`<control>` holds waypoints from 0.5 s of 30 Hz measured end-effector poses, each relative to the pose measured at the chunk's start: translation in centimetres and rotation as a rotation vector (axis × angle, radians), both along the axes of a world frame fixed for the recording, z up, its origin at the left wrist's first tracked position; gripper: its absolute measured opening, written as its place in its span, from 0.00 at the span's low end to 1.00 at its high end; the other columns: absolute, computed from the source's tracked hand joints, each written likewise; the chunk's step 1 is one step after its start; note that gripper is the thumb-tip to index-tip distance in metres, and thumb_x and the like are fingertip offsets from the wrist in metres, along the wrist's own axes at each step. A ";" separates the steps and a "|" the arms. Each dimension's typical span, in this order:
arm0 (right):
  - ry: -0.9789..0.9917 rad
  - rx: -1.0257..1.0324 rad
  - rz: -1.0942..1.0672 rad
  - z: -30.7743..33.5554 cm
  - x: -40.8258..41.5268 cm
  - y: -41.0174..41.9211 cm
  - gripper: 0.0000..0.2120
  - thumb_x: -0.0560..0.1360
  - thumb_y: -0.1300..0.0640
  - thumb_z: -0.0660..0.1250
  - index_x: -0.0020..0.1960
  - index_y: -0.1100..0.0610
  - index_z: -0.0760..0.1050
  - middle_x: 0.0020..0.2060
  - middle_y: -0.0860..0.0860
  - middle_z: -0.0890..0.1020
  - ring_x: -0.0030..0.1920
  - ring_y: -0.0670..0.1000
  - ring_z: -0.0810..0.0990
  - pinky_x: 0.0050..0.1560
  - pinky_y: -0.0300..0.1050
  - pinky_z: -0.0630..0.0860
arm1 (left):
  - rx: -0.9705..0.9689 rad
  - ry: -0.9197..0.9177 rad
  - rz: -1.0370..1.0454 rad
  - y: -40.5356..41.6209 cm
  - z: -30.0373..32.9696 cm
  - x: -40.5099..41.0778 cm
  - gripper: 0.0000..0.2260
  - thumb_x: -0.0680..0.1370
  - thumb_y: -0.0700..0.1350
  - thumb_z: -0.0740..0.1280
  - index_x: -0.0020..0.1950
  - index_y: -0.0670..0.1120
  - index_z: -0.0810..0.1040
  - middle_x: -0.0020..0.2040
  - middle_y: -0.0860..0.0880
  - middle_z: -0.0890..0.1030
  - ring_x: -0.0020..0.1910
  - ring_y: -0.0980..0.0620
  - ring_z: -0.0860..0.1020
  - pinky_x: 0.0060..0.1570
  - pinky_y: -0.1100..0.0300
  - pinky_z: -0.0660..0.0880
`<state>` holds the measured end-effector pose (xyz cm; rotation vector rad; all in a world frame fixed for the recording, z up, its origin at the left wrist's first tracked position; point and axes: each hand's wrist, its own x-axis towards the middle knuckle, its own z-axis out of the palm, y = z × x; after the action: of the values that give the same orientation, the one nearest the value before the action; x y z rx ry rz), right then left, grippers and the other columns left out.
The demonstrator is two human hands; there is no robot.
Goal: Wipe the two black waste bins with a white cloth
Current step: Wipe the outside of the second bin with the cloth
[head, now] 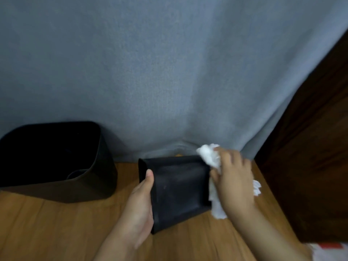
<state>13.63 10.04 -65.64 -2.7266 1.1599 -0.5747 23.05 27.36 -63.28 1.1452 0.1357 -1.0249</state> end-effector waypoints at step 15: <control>-0.090 0.058 0.012 0.3 -0.4 -0.1 0.21 0.70 0.54 0.63 0.62 0.53 0.73 0.57 0.56 0.74 0.50 0.61 0.73 0.53 0.55 0.72 | 0.039 0.048 0.007 0.0 0.5 0.3 0.24 0.82 0.59 0.52 0.61 0.44 0.80 0.56 0.43 0.85 0.57 0.45 0.82 0.58 0.48 0.75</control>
<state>13.20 9.98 -65.34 -2.6283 1.1198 -0.6443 23.33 27.34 -62.75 1.1550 0.1981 -1.0473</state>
